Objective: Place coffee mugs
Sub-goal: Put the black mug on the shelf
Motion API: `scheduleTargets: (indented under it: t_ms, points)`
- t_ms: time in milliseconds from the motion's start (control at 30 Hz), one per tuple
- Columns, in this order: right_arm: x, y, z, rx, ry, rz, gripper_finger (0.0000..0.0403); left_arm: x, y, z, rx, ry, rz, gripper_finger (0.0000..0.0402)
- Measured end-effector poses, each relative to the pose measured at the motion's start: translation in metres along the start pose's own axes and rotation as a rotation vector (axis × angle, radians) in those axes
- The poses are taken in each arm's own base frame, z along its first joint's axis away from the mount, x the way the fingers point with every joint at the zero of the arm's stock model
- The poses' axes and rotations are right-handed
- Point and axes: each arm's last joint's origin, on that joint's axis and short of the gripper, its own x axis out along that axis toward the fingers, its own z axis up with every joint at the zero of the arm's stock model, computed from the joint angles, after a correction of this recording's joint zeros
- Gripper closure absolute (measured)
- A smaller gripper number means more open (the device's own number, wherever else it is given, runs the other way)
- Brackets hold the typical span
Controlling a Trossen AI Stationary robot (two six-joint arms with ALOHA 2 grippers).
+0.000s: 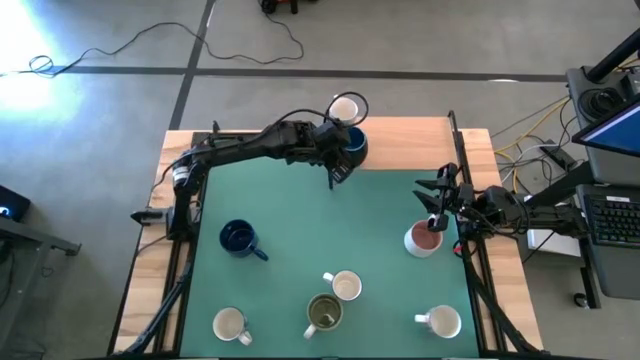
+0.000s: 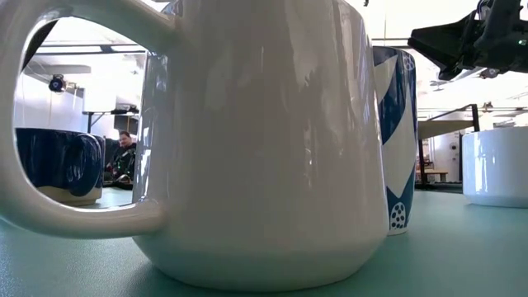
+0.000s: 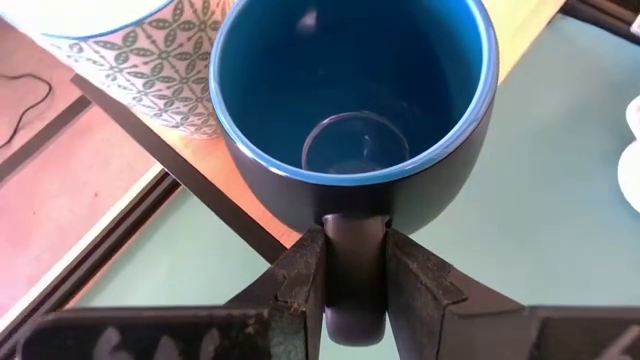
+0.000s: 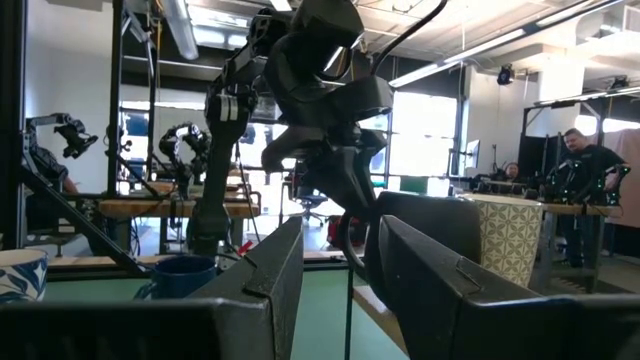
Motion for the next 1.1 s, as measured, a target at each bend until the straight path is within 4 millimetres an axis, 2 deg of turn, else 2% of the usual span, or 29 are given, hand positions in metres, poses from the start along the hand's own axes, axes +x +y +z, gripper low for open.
scheduleTargets:
  t_ms: [433,1100]
  points:
    - [0.000,0.000,0.000,0.000,0.000,0.000,0.0280,0.001,-0.003,-0.001,-0.107,-0.006,-0.002,0.0328]
    - [0.000,0.000,0.000,0.000,0.000,0.000,0.0280,0.001,-0.012,-0.005,-0.152,-0.027,0.044,0.0325]
